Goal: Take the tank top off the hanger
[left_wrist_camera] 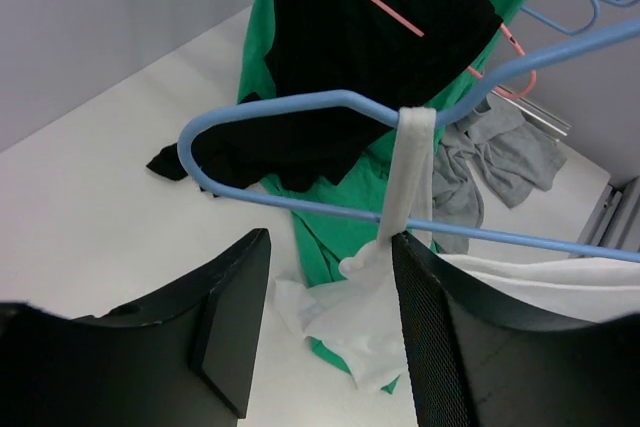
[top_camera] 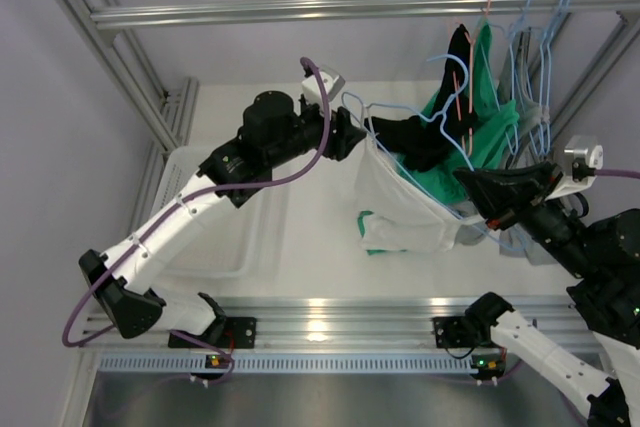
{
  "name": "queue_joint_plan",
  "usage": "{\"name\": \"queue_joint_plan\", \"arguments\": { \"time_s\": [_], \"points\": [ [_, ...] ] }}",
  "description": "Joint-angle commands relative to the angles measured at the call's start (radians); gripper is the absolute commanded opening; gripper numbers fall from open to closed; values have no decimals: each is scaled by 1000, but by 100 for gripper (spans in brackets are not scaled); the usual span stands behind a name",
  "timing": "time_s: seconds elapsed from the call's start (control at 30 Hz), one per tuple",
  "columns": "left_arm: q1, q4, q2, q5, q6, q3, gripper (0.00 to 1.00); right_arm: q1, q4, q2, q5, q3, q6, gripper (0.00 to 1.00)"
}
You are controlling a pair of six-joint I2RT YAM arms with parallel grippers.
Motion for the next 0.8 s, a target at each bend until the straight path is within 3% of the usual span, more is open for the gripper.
{"name": "queue_joint_plan", "arguments": {
  "time_s": [0.0,0.13,0.3,0.53,0.6,0.77],
  "points": [
    [1,116,-3,37,34,24,57,-9,-15,-1,-49,47,22,0],
    [1,152,5,103,6,14,55,-9,-14,4,-42,51,19,0],
    [0,195,10,94,-3,-12,28,-9,-12,1,-64,57,24,0],
    [-2,243,5,137,-37,-38,21,-9,-10,1,-35,57,25,0],
    [-2,255,5,145,-40,-47,0,-9,-12,2,-39,61,25,0],
    [-2,274,-4,96,-60,-52,0,-10,-14,2,-52,57,16,0]
  ]
}}
